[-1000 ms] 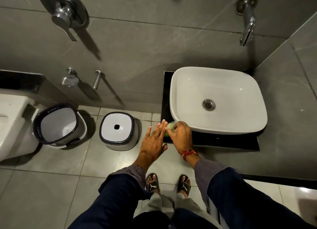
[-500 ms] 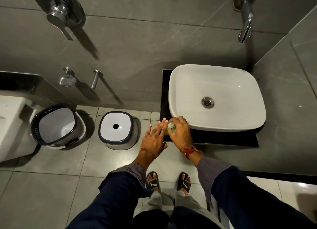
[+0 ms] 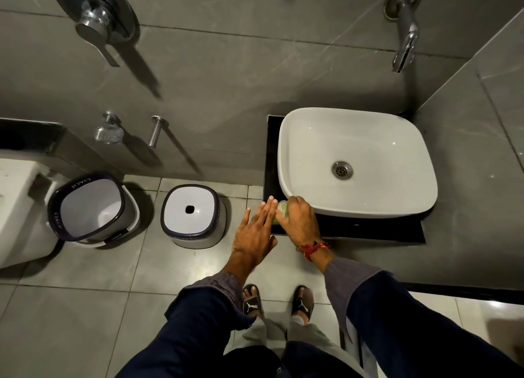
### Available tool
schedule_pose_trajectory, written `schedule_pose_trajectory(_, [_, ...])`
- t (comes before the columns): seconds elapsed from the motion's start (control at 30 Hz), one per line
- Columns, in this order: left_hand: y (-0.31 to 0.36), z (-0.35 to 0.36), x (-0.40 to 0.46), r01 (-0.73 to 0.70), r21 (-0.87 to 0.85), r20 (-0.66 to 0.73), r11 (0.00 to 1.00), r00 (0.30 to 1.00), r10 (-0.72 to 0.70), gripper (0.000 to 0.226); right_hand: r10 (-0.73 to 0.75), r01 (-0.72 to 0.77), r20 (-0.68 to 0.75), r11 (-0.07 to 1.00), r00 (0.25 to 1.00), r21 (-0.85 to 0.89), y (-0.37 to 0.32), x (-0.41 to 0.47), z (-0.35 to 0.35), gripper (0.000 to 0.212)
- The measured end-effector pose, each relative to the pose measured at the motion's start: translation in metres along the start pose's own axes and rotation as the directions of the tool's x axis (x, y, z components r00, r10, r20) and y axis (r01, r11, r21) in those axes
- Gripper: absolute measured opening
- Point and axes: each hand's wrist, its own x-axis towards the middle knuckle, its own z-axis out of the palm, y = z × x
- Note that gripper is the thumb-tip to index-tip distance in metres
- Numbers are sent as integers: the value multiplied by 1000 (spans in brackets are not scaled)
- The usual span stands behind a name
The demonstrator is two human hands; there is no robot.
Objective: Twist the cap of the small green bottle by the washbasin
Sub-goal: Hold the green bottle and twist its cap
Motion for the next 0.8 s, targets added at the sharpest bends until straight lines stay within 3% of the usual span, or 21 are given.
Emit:
schedule_pose_trajectory(0.1, [1, -2, -1, 7, -2, 1, 1000, 1000, -7, 94, 33, -34, -14, 998, 999, -55, -6, 0, -1, 39])
schedule_pose_trajectory(0.3, [5, -5, -3, 26, -4, 13, 1000, 1000, -26, 98, -54, 53, 11, 997, 998, 56, 1, -8, 3, 31])
schedule_pose_trajectory(0.47, [7, -6, -3, 32, 16, 20, 999, 999, -32, 96, 21, -21, -1, 999, 1000, 32, 2, -6, 3, 35])
schedule_pose_trajectory(0.63, [9, -7, -4, 42, 9, 25, 999, 999, -42, 97, 4, -1, -16, 986, 1000, 169, 4, -14, 5, 32])
schedule_pose_trajectory(0.8, [10, -7, -4, 38, 36, 40, 999, 998, -39, 92, 56, -53, -20, 993, 998, 110, 2, -12, 6, 37])
